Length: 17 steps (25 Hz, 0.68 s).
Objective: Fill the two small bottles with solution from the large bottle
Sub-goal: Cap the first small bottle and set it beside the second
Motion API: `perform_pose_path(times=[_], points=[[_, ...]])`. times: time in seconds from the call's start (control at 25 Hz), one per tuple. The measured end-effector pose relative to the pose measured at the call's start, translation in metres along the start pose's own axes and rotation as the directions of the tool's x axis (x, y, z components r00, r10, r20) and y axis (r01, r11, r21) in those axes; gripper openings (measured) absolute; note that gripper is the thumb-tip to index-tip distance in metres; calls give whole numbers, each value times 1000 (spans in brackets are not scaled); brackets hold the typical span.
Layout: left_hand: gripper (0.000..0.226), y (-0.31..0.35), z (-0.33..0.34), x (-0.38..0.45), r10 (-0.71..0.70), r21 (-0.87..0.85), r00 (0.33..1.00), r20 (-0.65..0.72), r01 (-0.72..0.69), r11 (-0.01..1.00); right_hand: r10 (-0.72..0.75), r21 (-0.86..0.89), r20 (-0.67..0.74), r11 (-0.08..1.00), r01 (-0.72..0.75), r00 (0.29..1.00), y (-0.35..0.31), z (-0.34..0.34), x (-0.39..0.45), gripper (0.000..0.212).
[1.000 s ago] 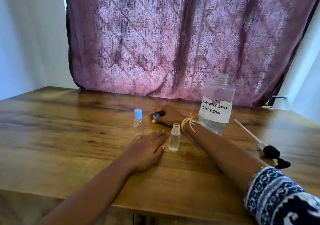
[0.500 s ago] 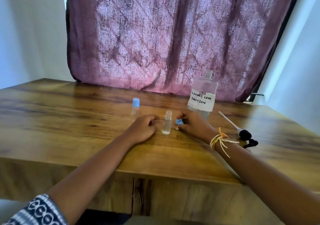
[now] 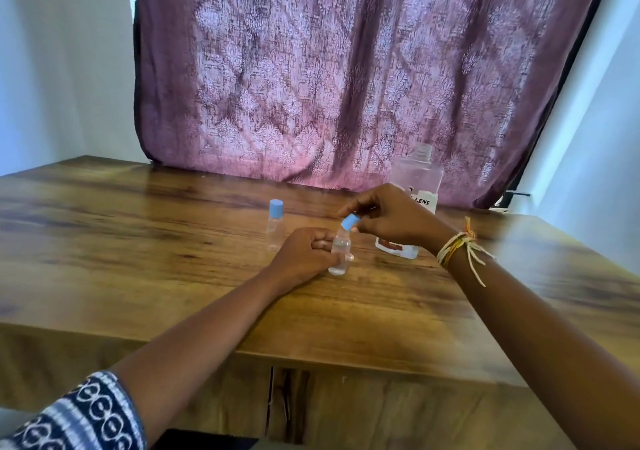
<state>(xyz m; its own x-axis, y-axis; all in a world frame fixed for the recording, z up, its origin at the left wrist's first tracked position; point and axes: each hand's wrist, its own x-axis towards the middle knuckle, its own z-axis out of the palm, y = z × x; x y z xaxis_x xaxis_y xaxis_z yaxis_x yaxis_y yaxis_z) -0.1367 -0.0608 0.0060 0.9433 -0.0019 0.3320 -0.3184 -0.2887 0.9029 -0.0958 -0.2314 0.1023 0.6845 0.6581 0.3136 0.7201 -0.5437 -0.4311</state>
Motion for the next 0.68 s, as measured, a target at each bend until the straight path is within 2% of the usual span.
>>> perform_pose_path(times=[0.24,0.44,0.56,0.68], points=[[27,-7,-2,3,42,19,999,-10,-42,999,-45,-58,147,997,54,988,-8,-1,13,32],[16,-8,-1,3,86,23,996,-6,-86,996,-23,-239,112,970,49,993,-16,-3,19,11],[12,-9,-1,2,88,49,996,-22,-87,995,-3,-356,43,934,18,999,-19,4,18,48],[16,-10,0,3,99,42,995,-20,-99,994,-19,-483,-84,875,-24,996,-20,9,14,61]])
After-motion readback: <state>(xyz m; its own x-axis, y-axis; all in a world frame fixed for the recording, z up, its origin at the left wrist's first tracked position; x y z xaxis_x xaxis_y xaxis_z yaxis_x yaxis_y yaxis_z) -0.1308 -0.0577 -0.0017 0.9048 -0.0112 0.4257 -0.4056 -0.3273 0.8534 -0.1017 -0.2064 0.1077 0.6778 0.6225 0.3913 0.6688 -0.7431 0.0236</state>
